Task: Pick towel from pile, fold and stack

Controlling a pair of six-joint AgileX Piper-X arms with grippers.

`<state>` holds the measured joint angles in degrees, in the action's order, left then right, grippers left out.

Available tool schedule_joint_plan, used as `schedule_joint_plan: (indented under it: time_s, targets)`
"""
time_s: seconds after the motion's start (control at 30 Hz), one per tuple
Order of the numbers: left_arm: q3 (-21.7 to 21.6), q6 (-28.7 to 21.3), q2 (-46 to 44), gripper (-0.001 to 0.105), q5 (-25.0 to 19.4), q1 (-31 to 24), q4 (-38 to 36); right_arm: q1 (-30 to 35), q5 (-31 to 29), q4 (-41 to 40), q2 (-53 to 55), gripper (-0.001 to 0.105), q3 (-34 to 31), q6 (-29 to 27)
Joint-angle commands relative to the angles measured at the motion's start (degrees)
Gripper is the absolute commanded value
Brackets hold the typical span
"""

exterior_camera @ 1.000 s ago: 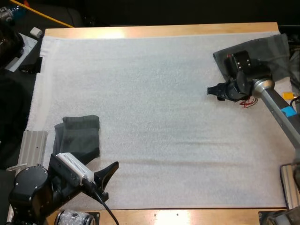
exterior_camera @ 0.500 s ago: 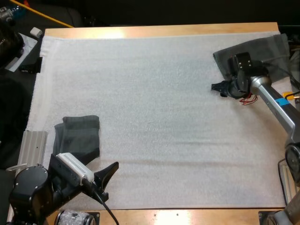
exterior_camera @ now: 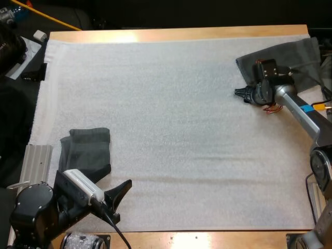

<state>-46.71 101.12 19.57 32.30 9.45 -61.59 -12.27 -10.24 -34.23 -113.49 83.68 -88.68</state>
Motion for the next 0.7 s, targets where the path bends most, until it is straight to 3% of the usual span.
schedule_joint_plan:
  time_s: [0.0, 0.1, 0.33, 0.67]
  targets:
    - [-0.3, 0.6, 0.3, 0.062, 0.3, 0.2, 0.2, 0.0, -1.5, -0.9, -0.7, 0.052, 0.6, -0.2]
    - [-0.3, 0.5, 0.3, 0.062, 0.3, 0.2, 0.2, 0.1, -2.2, -1.5, -1.0, 0.046, 0.7, 0.0]
    - [-0.2, 0.5, 0.5, 0.062, 0.4, 0.2, 0.3, 0.1, -2.1, -2.6, -1.0, 0.003, 0.8, -0.3]
    - [-0.3, 0.5, 0.4, 0.062, 0.5, 0.3, 0.1, -1.3, -1.7, -3.7, 2.8, 0.000, 1.3, -5.7]
